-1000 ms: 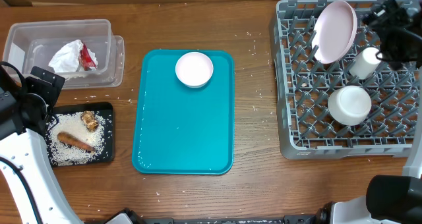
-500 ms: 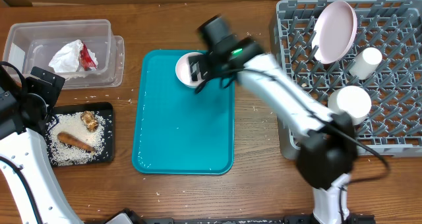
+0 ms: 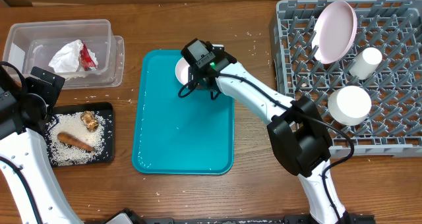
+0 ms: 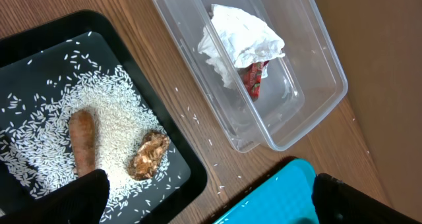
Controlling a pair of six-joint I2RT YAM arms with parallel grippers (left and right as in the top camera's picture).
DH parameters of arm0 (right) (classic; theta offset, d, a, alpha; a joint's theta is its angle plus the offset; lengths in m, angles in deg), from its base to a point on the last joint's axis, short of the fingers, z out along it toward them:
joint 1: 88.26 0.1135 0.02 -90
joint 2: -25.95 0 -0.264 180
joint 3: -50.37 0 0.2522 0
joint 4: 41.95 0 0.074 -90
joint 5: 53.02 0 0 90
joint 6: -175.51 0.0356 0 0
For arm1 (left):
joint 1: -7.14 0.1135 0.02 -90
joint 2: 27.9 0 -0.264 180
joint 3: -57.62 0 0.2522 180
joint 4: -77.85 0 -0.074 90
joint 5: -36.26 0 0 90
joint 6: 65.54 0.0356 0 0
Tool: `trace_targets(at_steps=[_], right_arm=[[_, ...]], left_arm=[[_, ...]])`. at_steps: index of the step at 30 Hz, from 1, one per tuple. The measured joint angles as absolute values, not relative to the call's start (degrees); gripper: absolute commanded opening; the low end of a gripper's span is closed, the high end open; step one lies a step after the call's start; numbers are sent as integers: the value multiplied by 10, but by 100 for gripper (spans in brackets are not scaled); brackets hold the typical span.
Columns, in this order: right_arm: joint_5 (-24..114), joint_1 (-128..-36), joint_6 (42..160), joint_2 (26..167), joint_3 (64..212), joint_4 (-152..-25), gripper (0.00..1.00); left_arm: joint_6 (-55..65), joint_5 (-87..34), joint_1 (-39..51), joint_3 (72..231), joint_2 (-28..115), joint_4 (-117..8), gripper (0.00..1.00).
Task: Sort waste into correct bins and load items into the dishwasher
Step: 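Move the right gripper to the small white bowl and pinch its rim, then lift the bowl with the right gripper and carry it to the rack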
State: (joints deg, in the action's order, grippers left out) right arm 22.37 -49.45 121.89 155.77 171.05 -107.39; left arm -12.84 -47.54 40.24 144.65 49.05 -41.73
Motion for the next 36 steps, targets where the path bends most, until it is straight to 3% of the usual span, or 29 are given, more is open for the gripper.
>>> trace_targets(at_steps=[3, 5, 7, 11, 17, 21, 28, 32, 36], right_arm=[[221, -494, 1220, 1557, 1712, -1095, 92], [220, -493, 1222, 1546, 1712, -1103, 100], [228, -490, 1207, 1519, 1713, -1077, 100], [307, -480, 1095, 1482, 1718, -973, 100], [372, -459, 974, 1498, 1717, -923, 99], [374, -454, 951, 1550, 1717, -918, 84], [359, -453, 944, 1581, 1714, -915, 80], [350, -449, 942, 1583, 1714, -912, 51], [330, -434, 944, 1586, 1714, -911, 49]], left_arm=[[-128, -475, 402, 1447, 490, -417, 100], [-128, -475, 402, 1447, 490, -417, 100], [-128, -475, 402, 1447, 490, -417, 100], [-128, -475, 402, 1447, 490, -417, 100], [-128, -475, 402, 1447, 490, -417, 100], [-128, -475, 402, 1447, 490, -417, 100], [-128, -475, 402, 1447, 490, -417, 100], [-128, -475, 402, 1447, 490, -417, 100], [-128, -475, 402, 1447, 490, -417, 100]])
